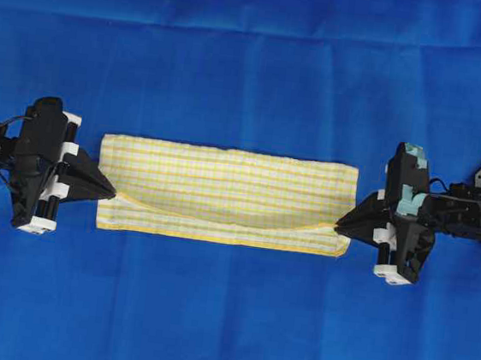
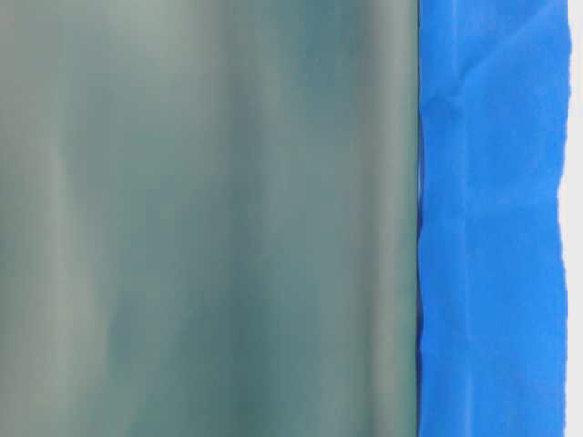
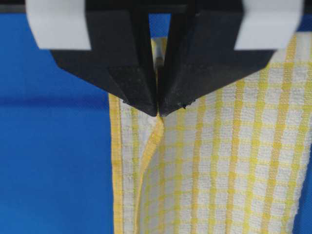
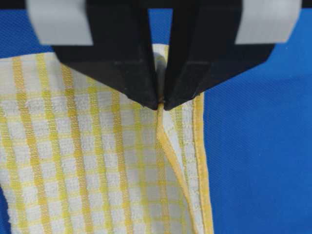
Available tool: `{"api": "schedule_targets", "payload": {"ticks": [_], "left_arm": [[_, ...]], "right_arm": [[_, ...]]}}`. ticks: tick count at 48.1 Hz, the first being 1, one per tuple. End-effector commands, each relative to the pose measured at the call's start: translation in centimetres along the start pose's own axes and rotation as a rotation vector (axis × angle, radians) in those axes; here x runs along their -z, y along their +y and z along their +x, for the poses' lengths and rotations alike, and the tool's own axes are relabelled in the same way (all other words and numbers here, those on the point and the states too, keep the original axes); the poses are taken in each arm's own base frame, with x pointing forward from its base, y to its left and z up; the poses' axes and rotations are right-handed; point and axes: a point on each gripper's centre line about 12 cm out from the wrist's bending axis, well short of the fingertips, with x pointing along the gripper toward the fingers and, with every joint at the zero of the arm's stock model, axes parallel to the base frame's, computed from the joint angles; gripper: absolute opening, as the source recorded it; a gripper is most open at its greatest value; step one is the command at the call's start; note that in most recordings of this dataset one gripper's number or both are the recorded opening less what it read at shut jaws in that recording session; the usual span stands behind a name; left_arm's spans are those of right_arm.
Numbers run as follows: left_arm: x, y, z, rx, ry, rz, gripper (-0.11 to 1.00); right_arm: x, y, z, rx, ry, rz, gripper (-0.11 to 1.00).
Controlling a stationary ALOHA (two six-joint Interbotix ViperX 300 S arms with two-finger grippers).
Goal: Fold the yellow towel.
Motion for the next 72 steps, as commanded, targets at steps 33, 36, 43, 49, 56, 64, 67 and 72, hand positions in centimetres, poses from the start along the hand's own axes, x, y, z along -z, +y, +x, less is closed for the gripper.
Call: {"api": "schedule_targets", "payload": {"ticks": [33, 36, 43, 49, 56, 64, 67, 72], "left_arm": [[-3.2, 3.6, -1.1, -0.118, -0.08, -0.03, 0.75], [-3.4, 4.2, -1.1, -0.139, -0.081, -0.004, 0.75], [-3.7, 4.8, -0.9, -0.162, -0.075, 0.037, 0.75], [-3.6, 5.2, -0.7, -0.172, -0.054, 0.037, 0.75], [-3.1, 5.9, 0.0, -0.19, -0.019, 0.024, 0.75], [-1.8, 6.6, 1.2, -0.206, 0.042, 0.01, 0.74], [-1.1, 6.9, 1.6, -0.213, 0.07, 0.006, 0.74], [0.0, 7.6, 2.2, -0.229, 0.115, -0.012, 0.73]], "right_arm": [[-3.4, -3.3, -1.4, 0.083, -0.127, 0.039, 0.76], [-3.8, -4.2, -1.5, 0.11, -0.133, 0.043, 0.76], [-4.1, -5.1, -1.5, 0.14, -0.132, 0.051, 0.76], [-4.1, -5.4, -1.4, 0.153, -0.128, 0.058, 0.76], [-3.8, -6.4, -0.8, 0.192, -0.099, 0.073, 0.76], [-2.8, -7.2, 0.6, 0.23, -0.036, 0.078, 0.76], [-2.4, -7.4, 1.0, 0.241, -0.018, 0.08, 0.76], [-2.1, -7.6, 1.6, 0.253, 0.002, 0.082, 0.76]]}}
